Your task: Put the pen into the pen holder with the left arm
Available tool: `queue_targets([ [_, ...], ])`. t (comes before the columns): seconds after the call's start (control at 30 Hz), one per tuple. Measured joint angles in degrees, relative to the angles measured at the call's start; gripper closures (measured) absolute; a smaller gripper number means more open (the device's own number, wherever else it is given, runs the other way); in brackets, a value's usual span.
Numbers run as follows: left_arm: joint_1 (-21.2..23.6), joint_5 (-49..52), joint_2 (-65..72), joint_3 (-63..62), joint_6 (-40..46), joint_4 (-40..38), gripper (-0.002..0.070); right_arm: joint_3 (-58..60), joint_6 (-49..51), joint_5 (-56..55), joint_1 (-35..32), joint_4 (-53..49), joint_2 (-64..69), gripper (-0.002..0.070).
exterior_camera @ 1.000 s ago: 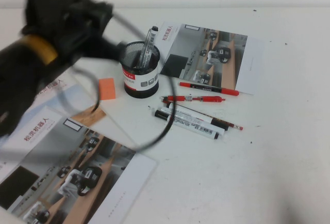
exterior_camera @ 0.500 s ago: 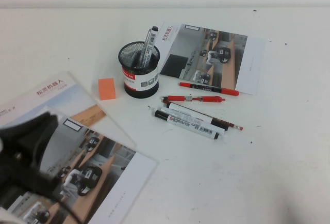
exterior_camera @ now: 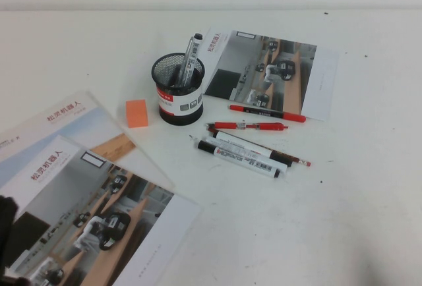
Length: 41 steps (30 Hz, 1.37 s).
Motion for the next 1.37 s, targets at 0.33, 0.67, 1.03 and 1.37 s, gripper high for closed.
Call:
queue_targets([
  [0.33,15.45,13.25,-18.97,1.71,1.75,0.81,0.0675,0.0,0.0,0.0,0.0,0.0,0.0,0.0696],
  [0.67,21.54,24.13,-23.76,1.71,-8.17,9.98,0.0675,0.0,0.0,0.0,0.0,0.0,0.0,0.0696],
  [1.03,21.64,39.66,-23.76,1.61,-17.59,17.75,0.0675,0.0,0.0,0.0,0.0,0.0,0.0,0.0696],
  [1.37,21.64,40.14,-23.76,1.54,-17.59,18.19,0.0676,0.0,0.0,0.0,0.0,0.0,0.0,0.0696],
])
